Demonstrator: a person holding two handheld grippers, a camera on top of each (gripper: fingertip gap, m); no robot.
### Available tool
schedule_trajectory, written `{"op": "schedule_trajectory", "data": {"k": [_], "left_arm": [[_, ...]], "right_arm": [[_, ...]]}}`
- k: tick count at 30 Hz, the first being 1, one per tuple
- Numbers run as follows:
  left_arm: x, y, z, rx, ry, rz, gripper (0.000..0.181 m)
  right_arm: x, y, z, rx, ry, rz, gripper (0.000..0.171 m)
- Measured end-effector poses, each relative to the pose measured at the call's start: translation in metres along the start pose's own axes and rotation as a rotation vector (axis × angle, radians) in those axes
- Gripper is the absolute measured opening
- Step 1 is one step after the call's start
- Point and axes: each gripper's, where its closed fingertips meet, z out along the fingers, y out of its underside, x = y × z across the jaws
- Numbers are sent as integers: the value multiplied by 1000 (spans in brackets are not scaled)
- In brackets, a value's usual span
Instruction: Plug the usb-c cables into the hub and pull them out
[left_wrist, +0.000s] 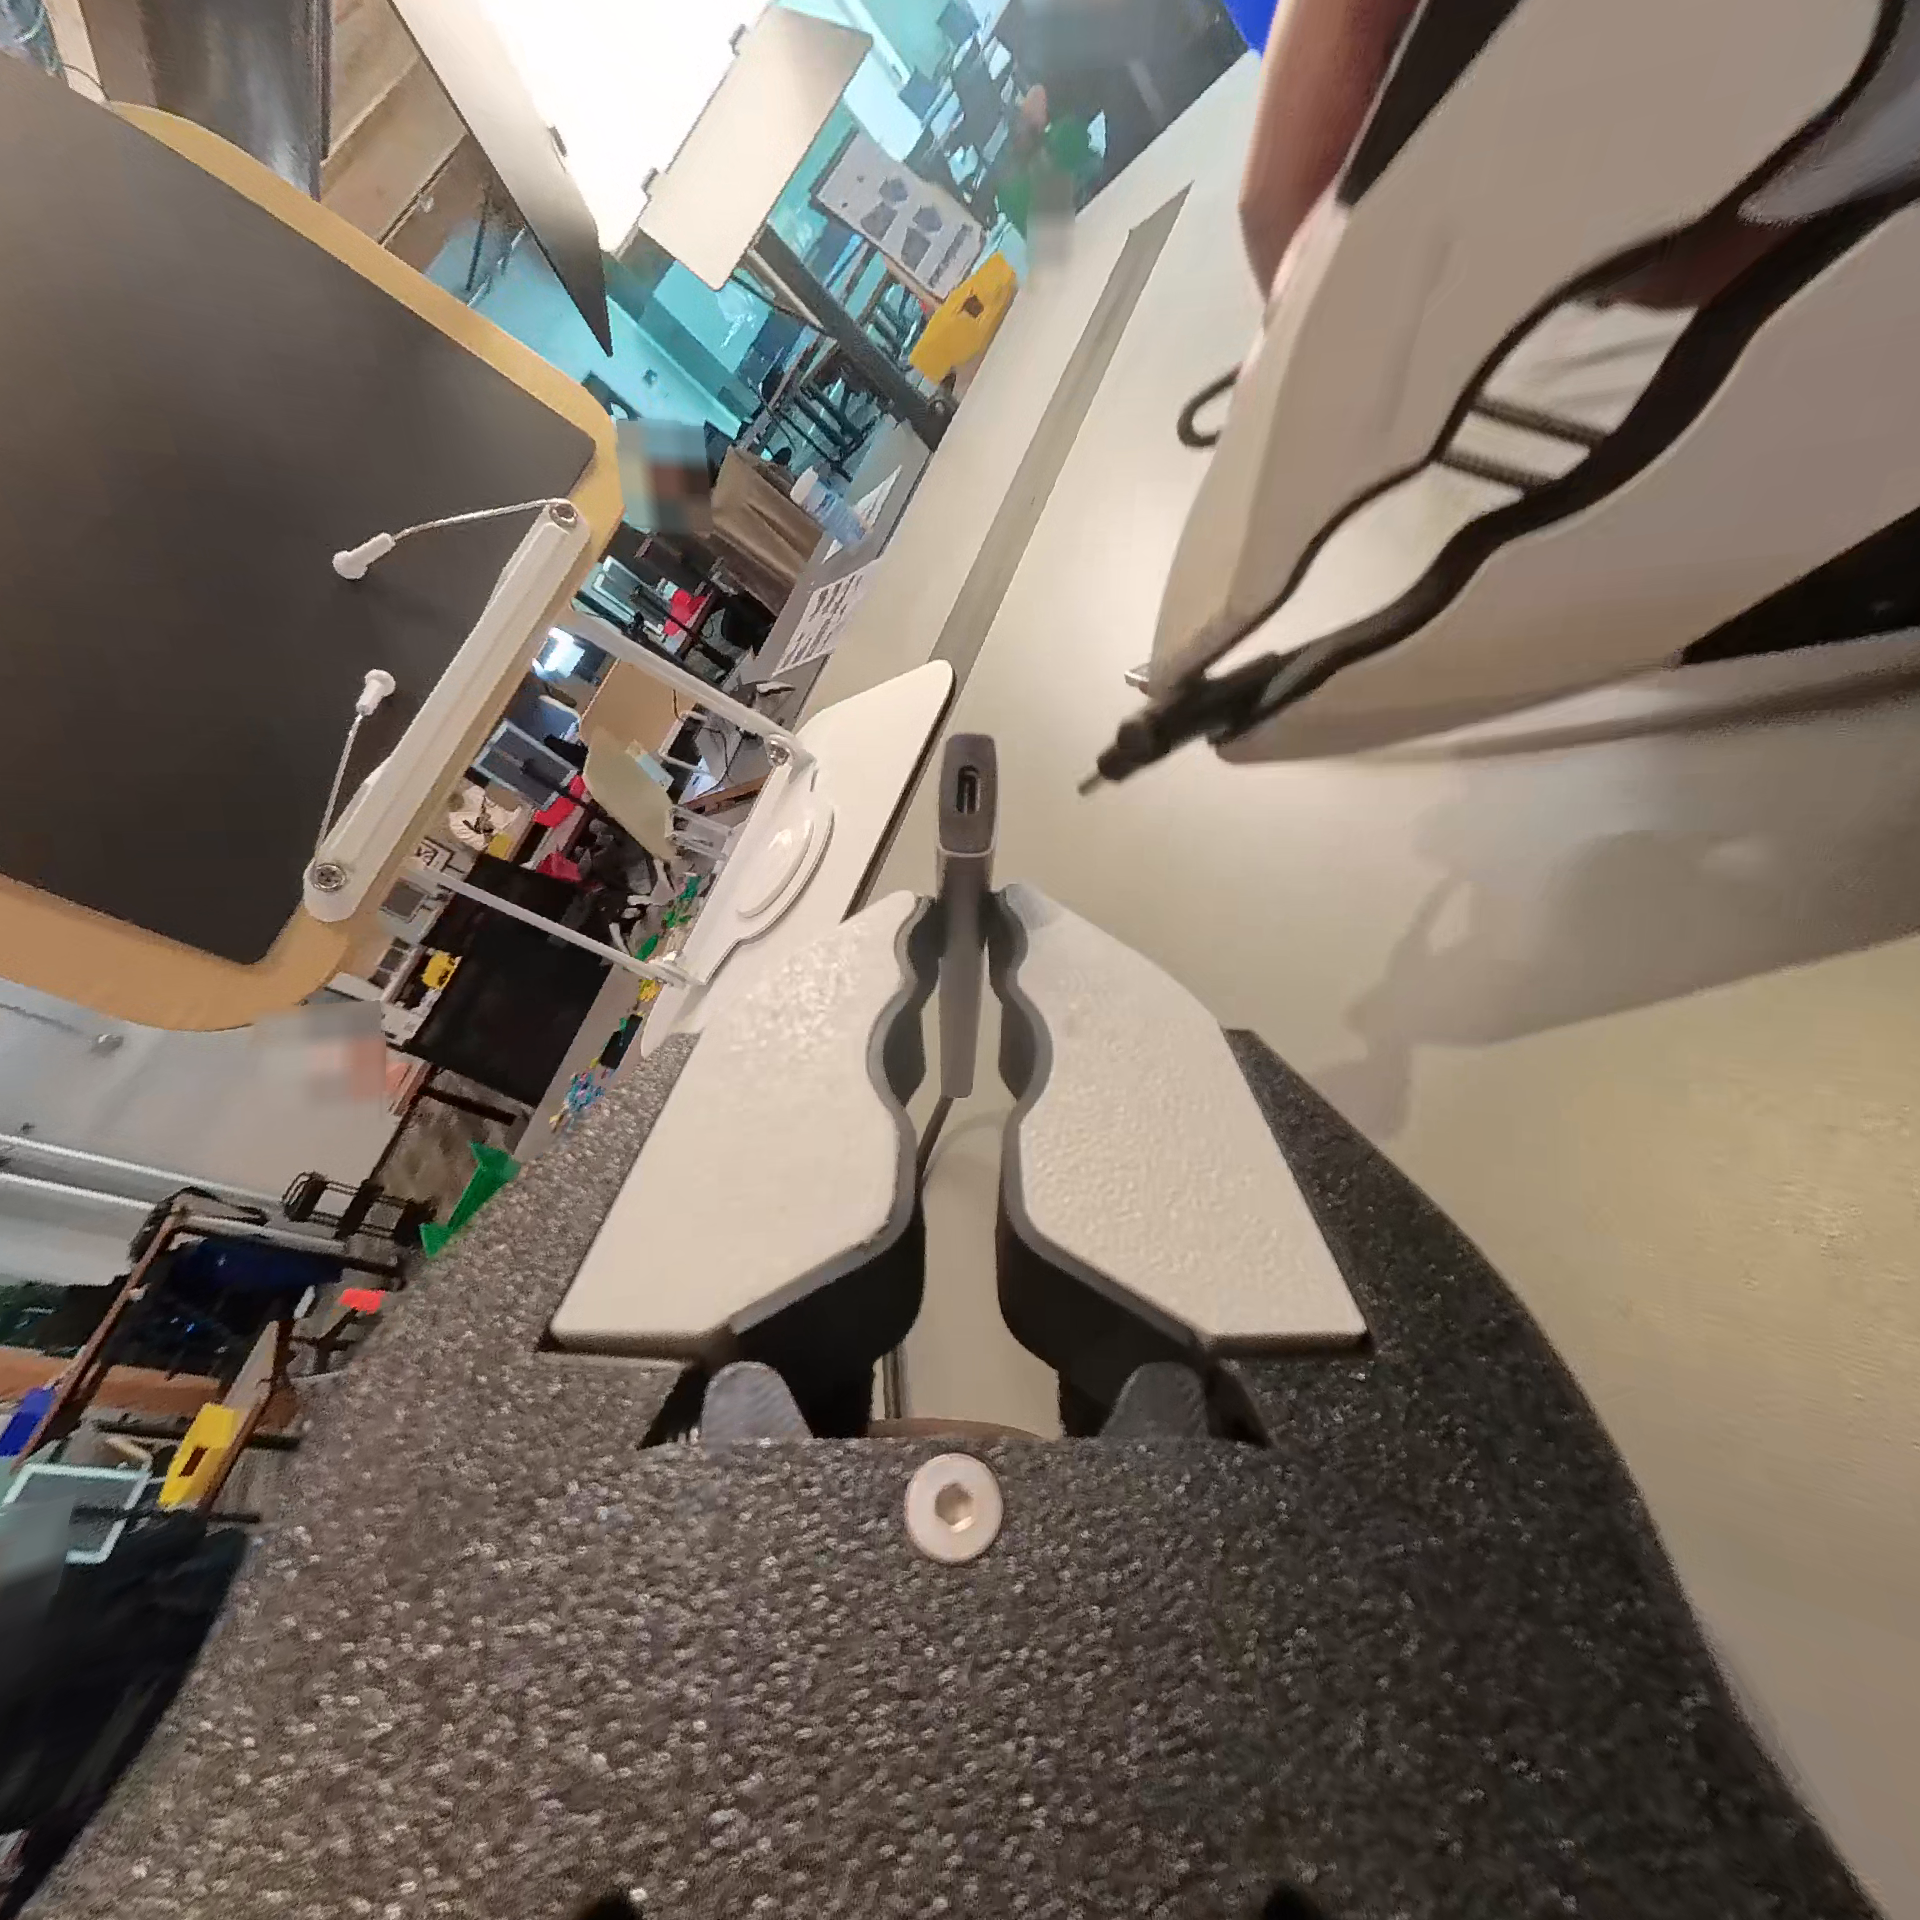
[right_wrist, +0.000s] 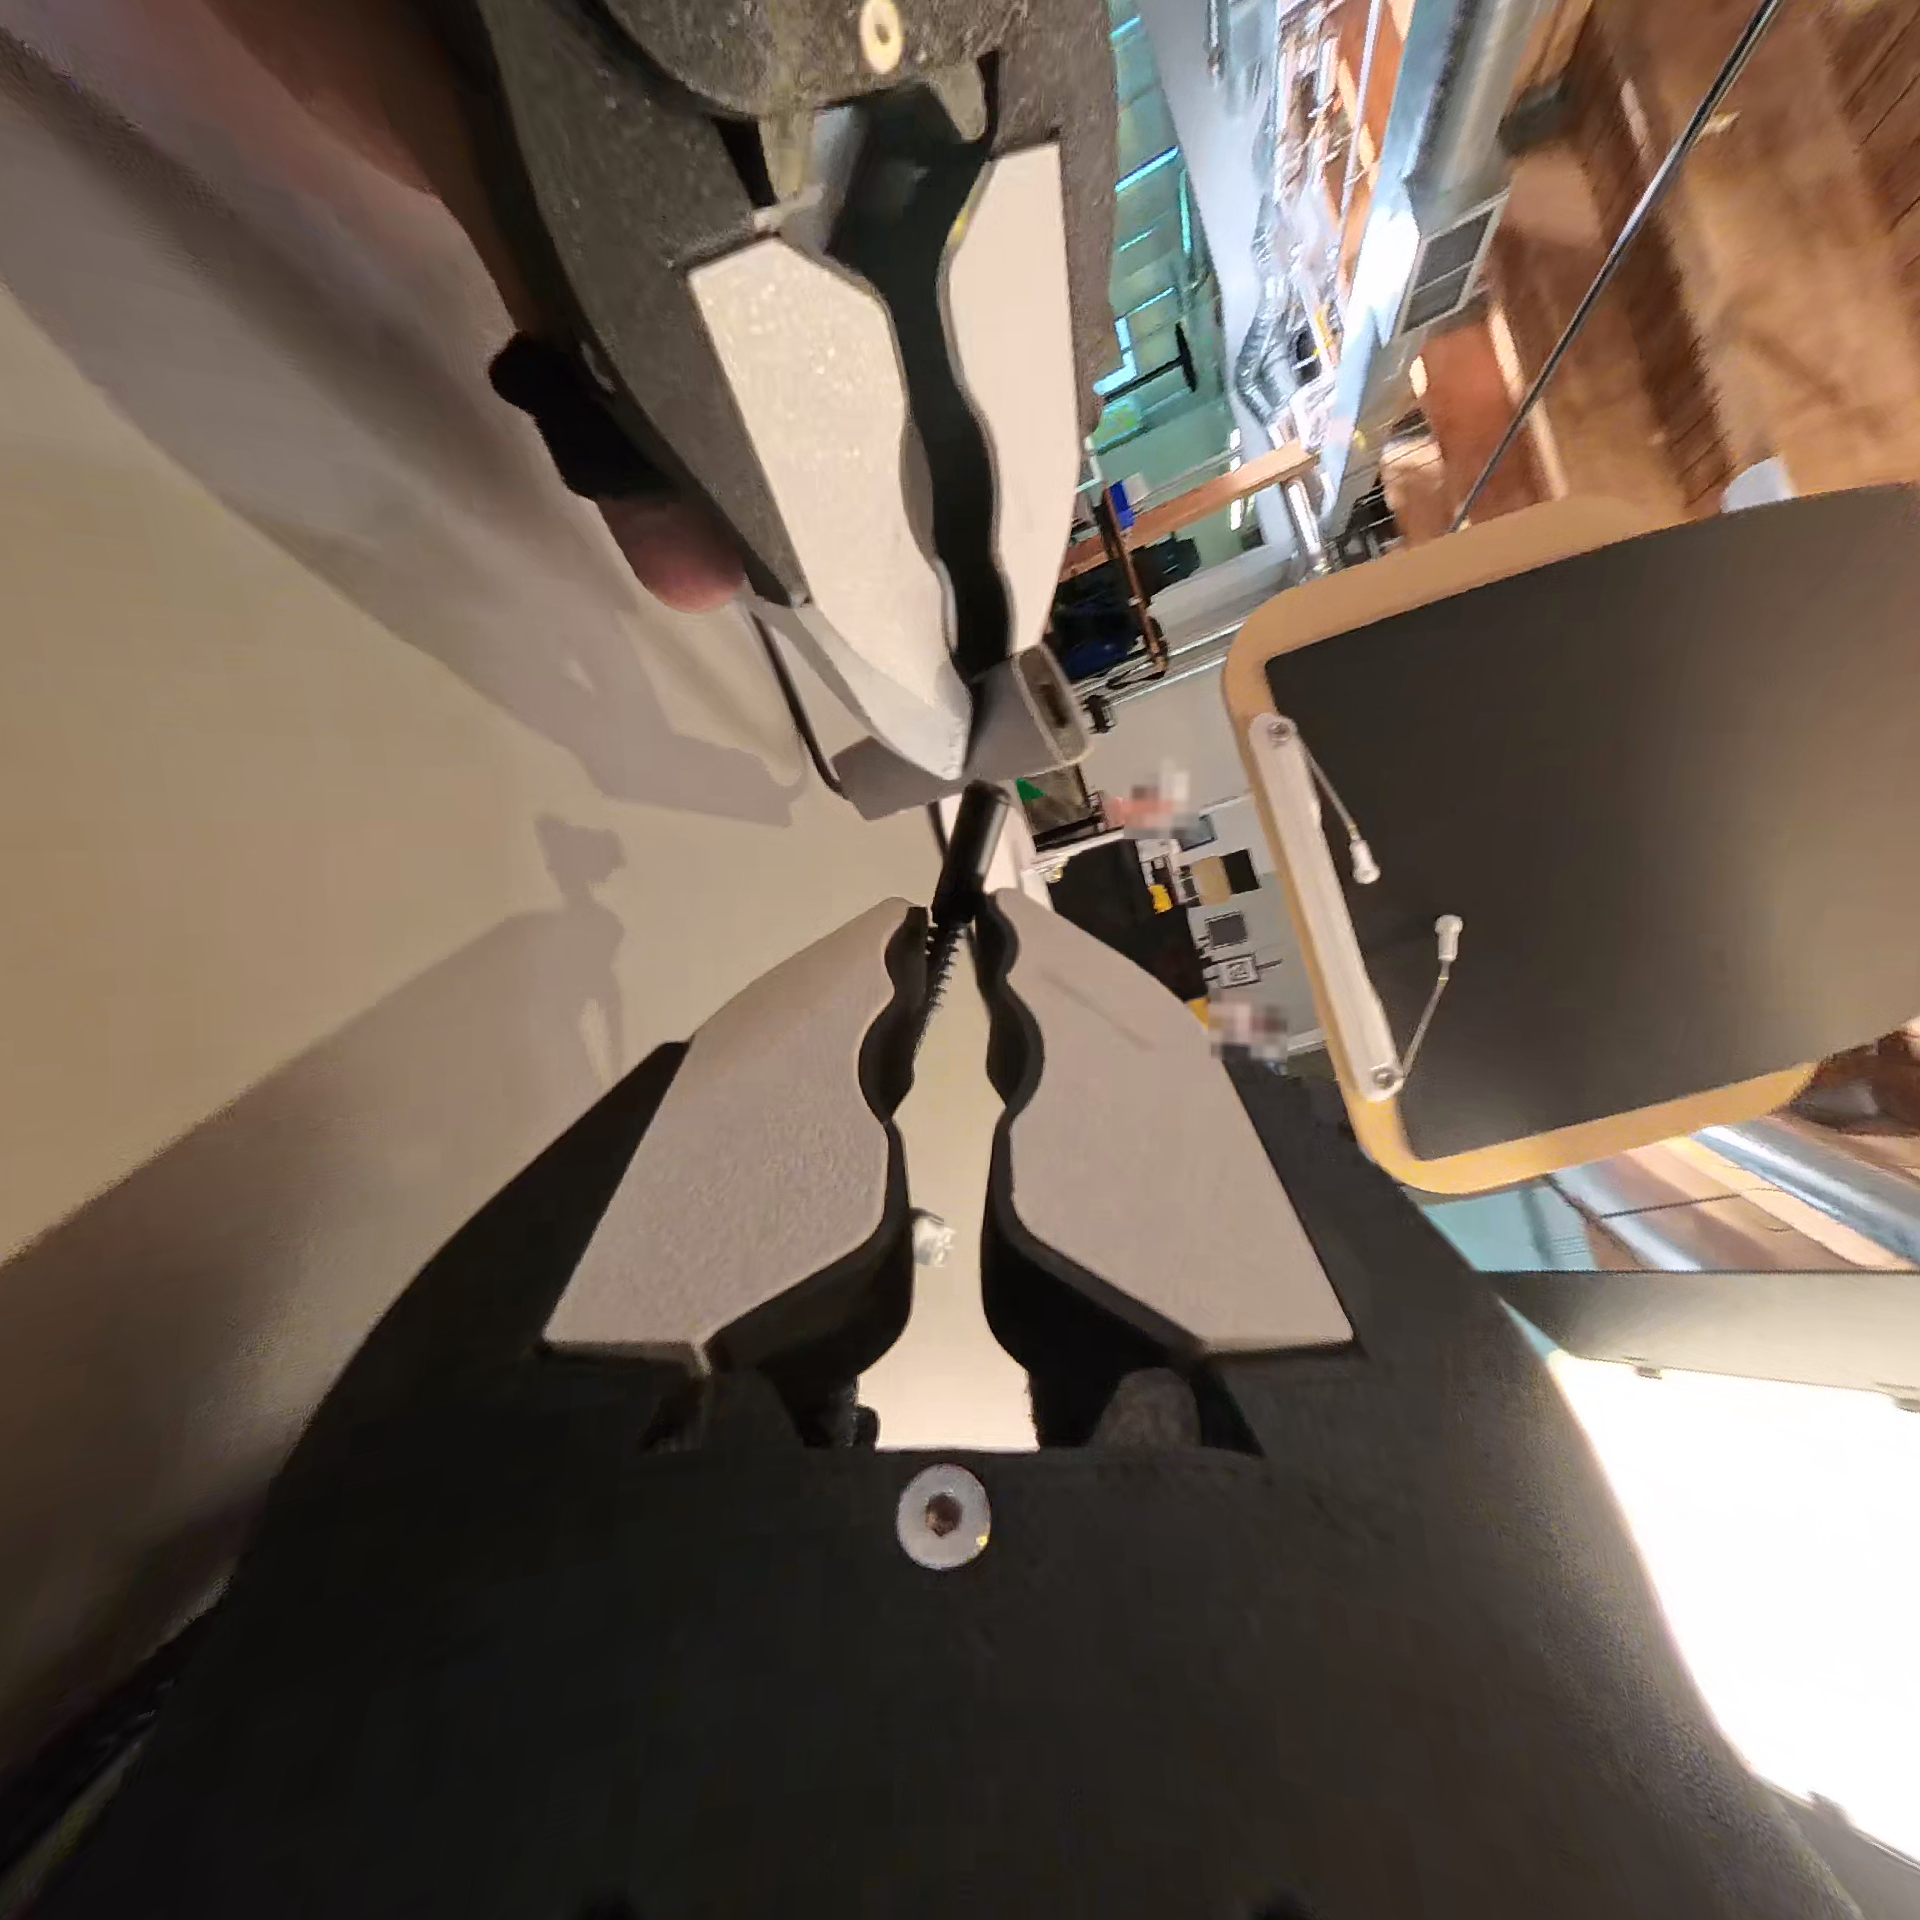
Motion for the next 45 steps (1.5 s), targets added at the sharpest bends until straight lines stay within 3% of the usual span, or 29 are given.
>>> {"op": "schedule_trajectory", "data": {"k": [20, 45], "left_arm": [[40, 14, 13, -163, 54, 375, 10], [55, 7, 12, -151, 99, 464, 10]], "right_arm": [[-24, 13, -28, 56, -106, -143, 8], [-29, 22, -28, 17, -148, -164, 8]]}}
